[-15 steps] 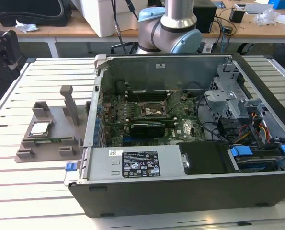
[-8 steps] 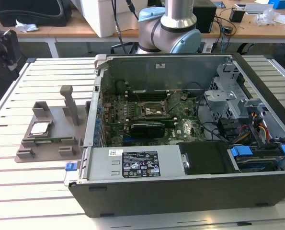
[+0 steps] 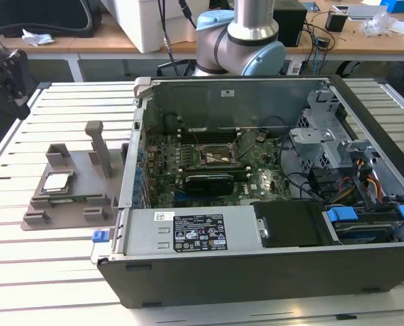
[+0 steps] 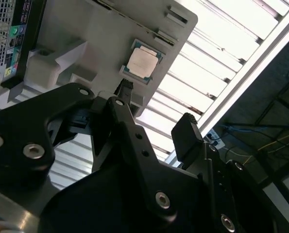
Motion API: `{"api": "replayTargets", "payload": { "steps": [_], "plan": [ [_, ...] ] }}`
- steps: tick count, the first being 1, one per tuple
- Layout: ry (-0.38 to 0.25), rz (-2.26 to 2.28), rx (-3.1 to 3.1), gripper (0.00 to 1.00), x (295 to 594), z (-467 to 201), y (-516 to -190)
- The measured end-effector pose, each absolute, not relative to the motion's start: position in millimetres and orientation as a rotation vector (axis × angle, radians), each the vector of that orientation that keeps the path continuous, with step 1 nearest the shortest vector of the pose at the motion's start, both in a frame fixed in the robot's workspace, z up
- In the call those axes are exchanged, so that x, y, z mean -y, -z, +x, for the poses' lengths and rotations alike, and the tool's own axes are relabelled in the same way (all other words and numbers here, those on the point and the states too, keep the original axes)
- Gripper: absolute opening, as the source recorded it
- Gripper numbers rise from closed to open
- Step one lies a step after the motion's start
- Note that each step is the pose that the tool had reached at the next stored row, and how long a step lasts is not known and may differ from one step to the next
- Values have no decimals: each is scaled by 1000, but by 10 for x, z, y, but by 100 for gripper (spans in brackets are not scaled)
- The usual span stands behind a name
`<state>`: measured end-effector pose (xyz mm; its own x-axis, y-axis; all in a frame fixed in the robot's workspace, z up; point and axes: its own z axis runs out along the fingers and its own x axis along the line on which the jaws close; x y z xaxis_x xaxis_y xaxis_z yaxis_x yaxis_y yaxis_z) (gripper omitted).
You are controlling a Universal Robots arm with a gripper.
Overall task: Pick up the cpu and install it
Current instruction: 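Pick up the cpu and move it towards the insertion slot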
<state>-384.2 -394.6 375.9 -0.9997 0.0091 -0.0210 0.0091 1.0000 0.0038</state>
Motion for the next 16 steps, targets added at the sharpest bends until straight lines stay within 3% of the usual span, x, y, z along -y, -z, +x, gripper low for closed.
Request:
{"api": "replayTargets", "payload": {
  "steps": [16],
  "plan": [
    [-6,14,-3121,60,3946,-3838,-3423]
  ]
}}
